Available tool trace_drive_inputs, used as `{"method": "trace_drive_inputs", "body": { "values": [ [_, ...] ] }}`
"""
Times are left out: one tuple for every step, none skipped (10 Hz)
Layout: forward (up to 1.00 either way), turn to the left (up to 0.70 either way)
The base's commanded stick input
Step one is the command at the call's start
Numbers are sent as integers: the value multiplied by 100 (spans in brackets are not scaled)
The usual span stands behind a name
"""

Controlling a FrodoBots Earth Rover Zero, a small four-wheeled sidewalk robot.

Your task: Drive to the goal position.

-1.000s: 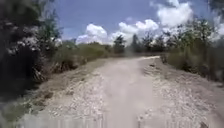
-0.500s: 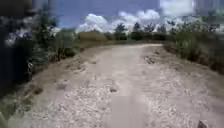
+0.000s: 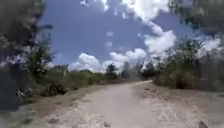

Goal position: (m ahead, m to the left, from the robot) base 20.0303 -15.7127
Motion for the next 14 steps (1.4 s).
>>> {"method": "trace_drive_inputs", "body": {
  "values": [
    [45, 0],
    [45, 0],
    [45, 0],
    [45, 0],
    [45, 0],
    [45, 0],
    [45, 0],
    [45, 0],
    [45, 0],
    [45, 0],
    [45, 0],
    [45, 0],
    [45, 0],
    [45, 0]
  ]
}}
